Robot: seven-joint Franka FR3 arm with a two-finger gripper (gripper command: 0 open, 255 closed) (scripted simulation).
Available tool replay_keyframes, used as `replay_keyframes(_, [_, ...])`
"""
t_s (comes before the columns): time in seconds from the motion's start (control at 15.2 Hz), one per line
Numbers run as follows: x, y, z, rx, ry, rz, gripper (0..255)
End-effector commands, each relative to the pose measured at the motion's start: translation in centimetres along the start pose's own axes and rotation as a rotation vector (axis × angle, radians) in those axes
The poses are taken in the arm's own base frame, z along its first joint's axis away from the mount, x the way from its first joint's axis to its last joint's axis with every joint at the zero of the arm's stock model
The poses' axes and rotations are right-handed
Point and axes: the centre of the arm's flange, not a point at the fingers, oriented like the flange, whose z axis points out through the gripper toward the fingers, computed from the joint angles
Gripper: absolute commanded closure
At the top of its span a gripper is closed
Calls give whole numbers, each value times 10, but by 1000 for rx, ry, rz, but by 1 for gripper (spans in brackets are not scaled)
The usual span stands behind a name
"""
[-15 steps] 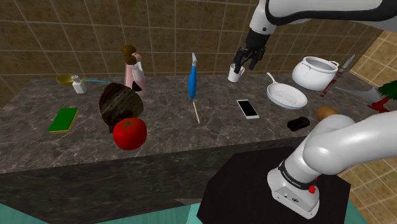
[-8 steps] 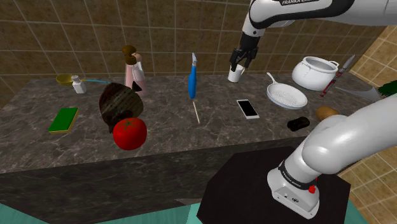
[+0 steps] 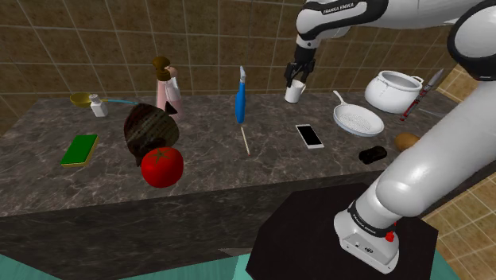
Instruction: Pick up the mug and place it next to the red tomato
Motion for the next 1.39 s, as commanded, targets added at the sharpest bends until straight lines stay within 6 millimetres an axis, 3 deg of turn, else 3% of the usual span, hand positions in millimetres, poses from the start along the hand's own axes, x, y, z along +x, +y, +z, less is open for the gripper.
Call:
replay_keyframes(0.0, [18, 16, 13, -10, -7, -3, 0])
replay_keyframes(0.79, [126, 111, 77, -65, -46, -18, 0])
replay_keyframes(1.32, [124, 113, 117, -65, -46, -18, 0])
